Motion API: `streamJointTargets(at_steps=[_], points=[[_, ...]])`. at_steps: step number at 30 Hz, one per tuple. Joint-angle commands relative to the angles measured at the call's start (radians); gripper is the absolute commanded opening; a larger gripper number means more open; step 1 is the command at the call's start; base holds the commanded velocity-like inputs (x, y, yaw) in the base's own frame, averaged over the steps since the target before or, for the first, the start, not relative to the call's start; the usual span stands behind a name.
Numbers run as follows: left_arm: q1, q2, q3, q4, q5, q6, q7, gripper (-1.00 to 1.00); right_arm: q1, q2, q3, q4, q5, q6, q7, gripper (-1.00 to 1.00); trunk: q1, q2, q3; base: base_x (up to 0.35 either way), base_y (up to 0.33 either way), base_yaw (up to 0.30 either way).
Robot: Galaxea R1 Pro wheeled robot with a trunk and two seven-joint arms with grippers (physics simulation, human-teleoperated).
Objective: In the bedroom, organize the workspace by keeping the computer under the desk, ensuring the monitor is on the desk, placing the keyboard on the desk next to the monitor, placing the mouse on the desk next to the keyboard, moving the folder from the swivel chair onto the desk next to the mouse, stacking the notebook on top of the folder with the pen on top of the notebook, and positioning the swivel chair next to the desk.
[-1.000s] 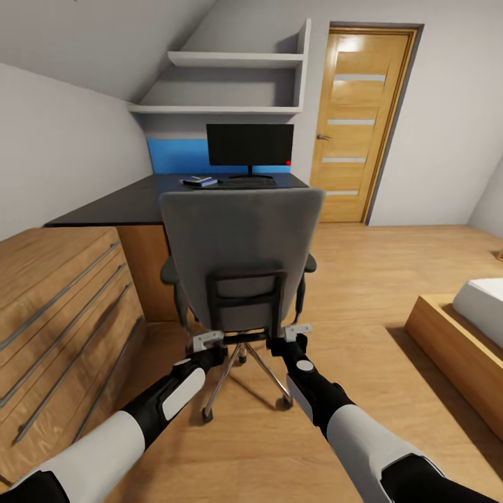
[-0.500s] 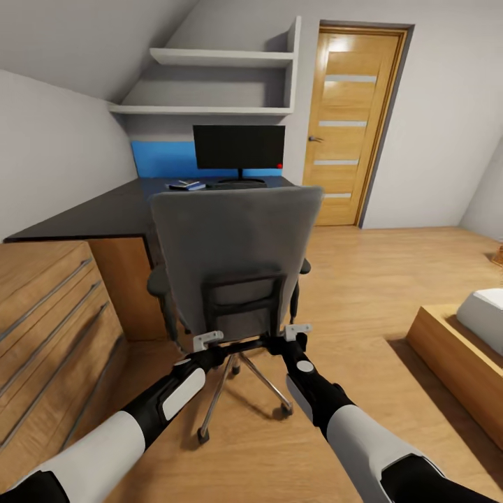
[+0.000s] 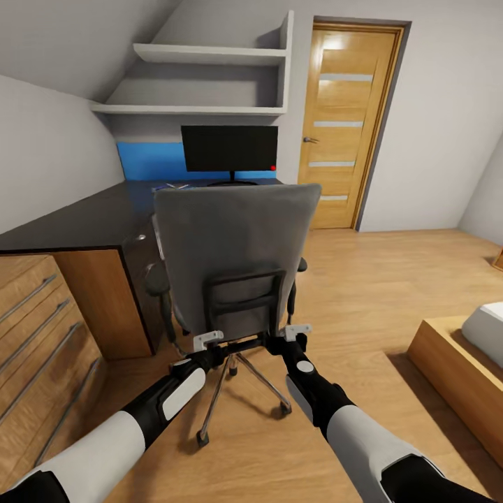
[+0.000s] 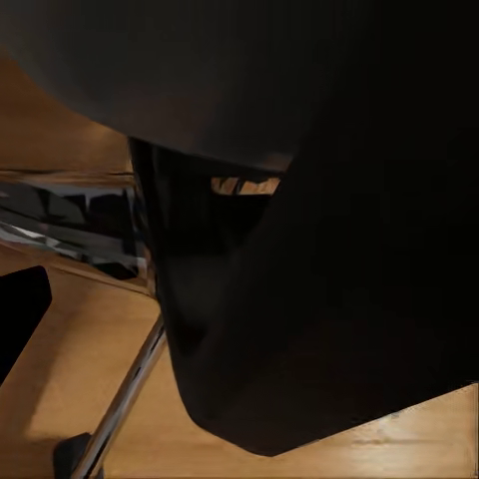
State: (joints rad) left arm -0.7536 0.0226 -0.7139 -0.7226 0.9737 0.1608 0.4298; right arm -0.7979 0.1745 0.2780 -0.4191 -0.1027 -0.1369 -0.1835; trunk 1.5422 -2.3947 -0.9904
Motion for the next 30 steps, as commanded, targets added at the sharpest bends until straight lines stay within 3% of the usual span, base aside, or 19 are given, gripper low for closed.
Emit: streamJointTargets(at_steps=[1,7,30], points=[[-0.001,0.002,-0.004,-0.003,0.002,0.002,0.009,1.0,-0.001,0.0,0.004,0.002,-0.011,-0.006,-0.008,1.0,0.0,0.0,-0.001,0.254,-0.24,0.0],[-0.001,0.004,-0.003,-0.003,0.002,0.002,0.009,1.0,-0.001,0.0,0.004,0.003,-0.011,-0.006,-0.008,1.0,0.0,0.0,-0.001,0.287,-0.139,0.0],[-0.001,0.01,-0.004,0.0,0.002,0.003,0.008,1.0,0.0,0.0,0.004,0.003,-0.011,-0.006,-0.009,1.0,0.0,0.0,-0.001,0.321,-0.003,0.0]])
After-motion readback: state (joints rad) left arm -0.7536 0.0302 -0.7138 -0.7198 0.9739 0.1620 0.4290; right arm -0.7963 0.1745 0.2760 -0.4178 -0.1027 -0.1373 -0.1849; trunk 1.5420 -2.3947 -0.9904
